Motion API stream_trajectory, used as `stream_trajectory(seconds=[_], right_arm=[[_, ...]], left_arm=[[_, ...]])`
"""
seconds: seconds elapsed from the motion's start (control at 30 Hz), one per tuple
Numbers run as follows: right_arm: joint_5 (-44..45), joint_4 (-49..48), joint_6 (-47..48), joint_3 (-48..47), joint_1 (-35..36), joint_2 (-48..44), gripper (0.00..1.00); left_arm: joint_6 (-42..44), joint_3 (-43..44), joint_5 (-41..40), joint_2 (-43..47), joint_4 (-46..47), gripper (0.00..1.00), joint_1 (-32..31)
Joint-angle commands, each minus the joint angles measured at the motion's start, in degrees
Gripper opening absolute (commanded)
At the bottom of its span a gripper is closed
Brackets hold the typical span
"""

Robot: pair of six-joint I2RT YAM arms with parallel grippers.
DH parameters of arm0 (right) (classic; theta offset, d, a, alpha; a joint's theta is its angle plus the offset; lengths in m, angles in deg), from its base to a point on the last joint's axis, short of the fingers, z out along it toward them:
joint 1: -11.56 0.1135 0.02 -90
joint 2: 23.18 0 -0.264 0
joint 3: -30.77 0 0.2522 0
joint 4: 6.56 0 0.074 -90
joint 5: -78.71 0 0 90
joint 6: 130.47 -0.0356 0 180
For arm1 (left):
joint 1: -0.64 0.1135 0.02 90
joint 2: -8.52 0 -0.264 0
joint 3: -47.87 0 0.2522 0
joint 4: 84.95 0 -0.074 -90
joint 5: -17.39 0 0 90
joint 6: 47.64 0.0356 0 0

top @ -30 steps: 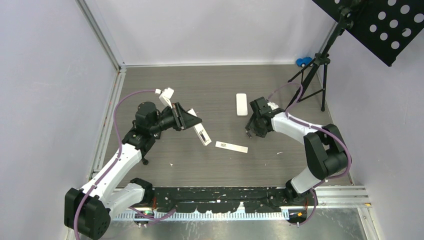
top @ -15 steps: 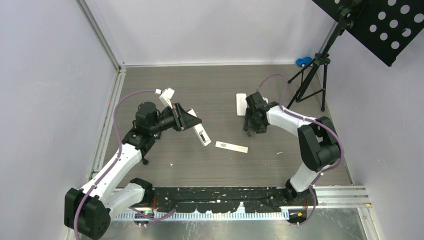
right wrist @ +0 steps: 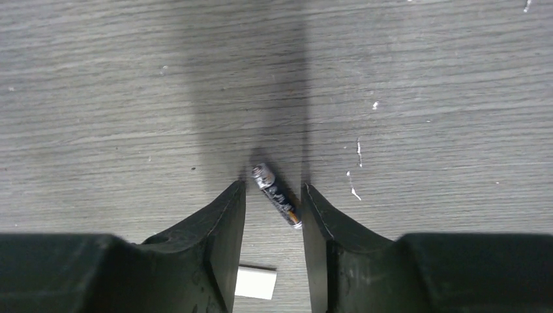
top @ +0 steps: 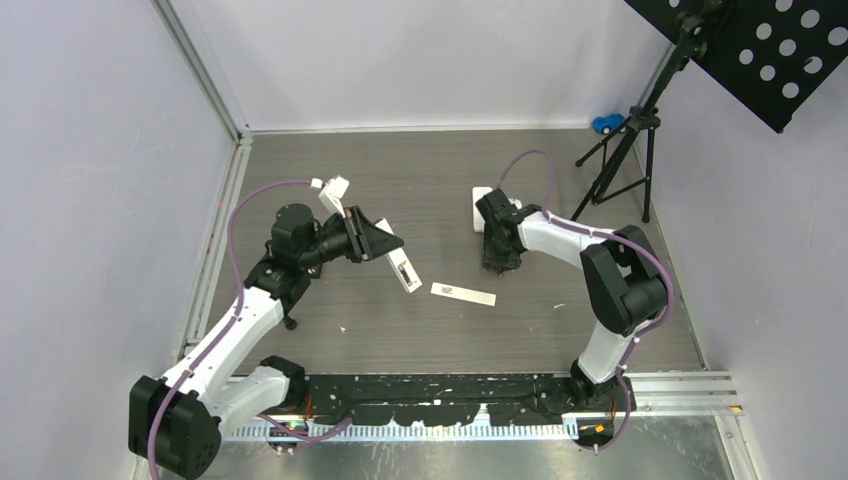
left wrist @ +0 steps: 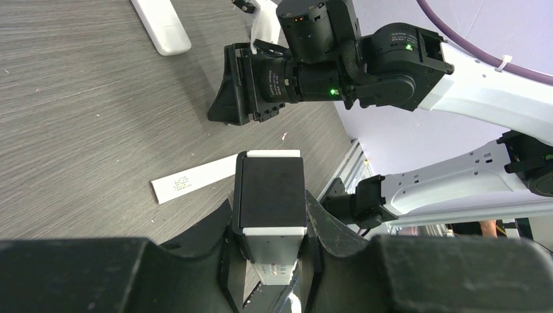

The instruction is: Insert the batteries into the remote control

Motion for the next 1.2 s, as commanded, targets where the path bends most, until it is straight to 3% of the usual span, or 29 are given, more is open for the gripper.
stream_trajectory(seconds=[0.0,0.13,0.23,0.33,0.5,0.83,1.17], right_arm=[[4.6,-1.5,-5.0,0.2,0.1,-1.4,0.39],[6.1,-1.5,-8.1,0.0,0.1,0.2,0.24],[8.3,-1.6,-13.3,0.7,0.1,-1.0,0.06],[14.6,-1.4,-22.0,3.2,0.1,-5.0,0.03],[24.4,1.6,-40.5,7.4,0.1,-11.4,0.03],[22.3,3.9,-67.0,10.8,0.1,-14.2,0.09],[19.8,2.8,-74.9,12.9,-0.1,-14.6,0.28]], left_arm=[[0.7,0.8,0.3,0.3,2.1,0.00,0.3],[1.0,0.4,1.0,0.9,2.0,0.00,0.3],[1.3,-0.1,0.9,2.0,1.8,0.00,0.3],[1.5,-0.7,0.1,3.1,1.4,0.00,0.3],[2.0,-0.9,-0.1,4.8,0.0,0.00,0.3],[3.0,-1.1,-0.9,7.5,-2.9,0.00,0.3],[1.8,-1.7,-0.1,6.4,-1.6,0.00,0.3]])
